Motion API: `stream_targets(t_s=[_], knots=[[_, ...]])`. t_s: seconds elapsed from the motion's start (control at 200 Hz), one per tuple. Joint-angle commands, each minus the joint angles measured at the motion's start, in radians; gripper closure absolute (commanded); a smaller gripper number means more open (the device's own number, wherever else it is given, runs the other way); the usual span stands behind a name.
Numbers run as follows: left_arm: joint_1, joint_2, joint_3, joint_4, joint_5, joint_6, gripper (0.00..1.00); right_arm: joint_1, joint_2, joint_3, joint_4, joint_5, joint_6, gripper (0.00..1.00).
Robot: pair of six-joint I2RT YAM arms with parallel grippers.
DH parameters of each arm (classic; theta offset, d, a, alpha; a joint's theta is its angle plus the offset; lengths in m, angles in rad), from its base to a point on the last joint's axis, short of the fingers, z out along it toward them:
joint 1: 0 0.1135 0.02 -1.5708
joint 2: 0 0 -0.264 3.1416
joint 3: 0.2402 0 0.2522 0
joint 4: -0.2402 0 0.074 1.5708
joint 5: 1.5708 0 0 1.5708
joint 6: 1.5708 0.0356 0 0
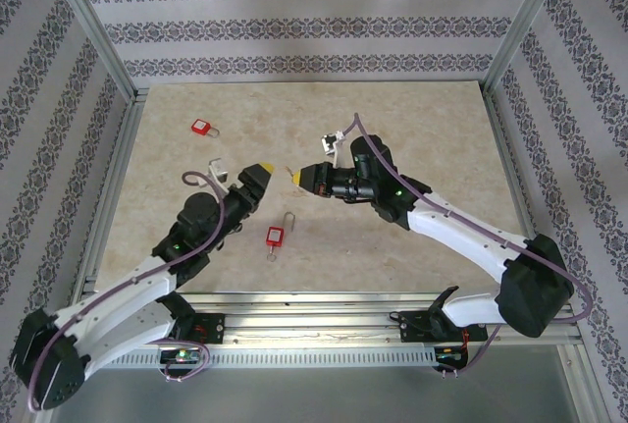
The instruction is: Unlock with the key
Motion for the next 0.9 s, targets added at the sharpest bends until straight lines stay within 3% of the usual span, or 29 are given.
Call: stream_targets(t_s=[0.0,0.155,0.27,0.38,0.51,0.724,0.894], knots=[[0.093,-0.028,0.097,-0.422,0.031,0.072,0.19,0.003,-0.027,0.064,-0.198,0.055,-0.151,1.00],[0.275,0.043,0.223,-0.656,0.148,0.242,0.13,0.003,-0.013,0.110,-0.316,0.103,-0.238,1.00],[0.467,0.201,0.378,-0.762,0.297,0.413,0.11,0.004,0.001,0.139,-0.375,0.122,-0.279,1.00],[0.573,0.400,0.566,-0.875,0.278,0.587,0.10,0.005,0.007,0.148,-0.394,0.133,-0.295,1.00],[0.634,0.637,0.764,-0.952,0.191,0.702,0.10,0.008,0.014,0.148,-0.393,0.131,-0.300,1.00],[0.689,0.987,1.063,-0.988,0.135,0.748,0.16,0.009,0.034,0.145,-0.383,0.110,-0.305,1.00],[0.719,1.207,1.242,-0.994,0.131,0.711,0.20,0.012,0.057,0.139,-0.362,0.078,-0.305,1.00]])
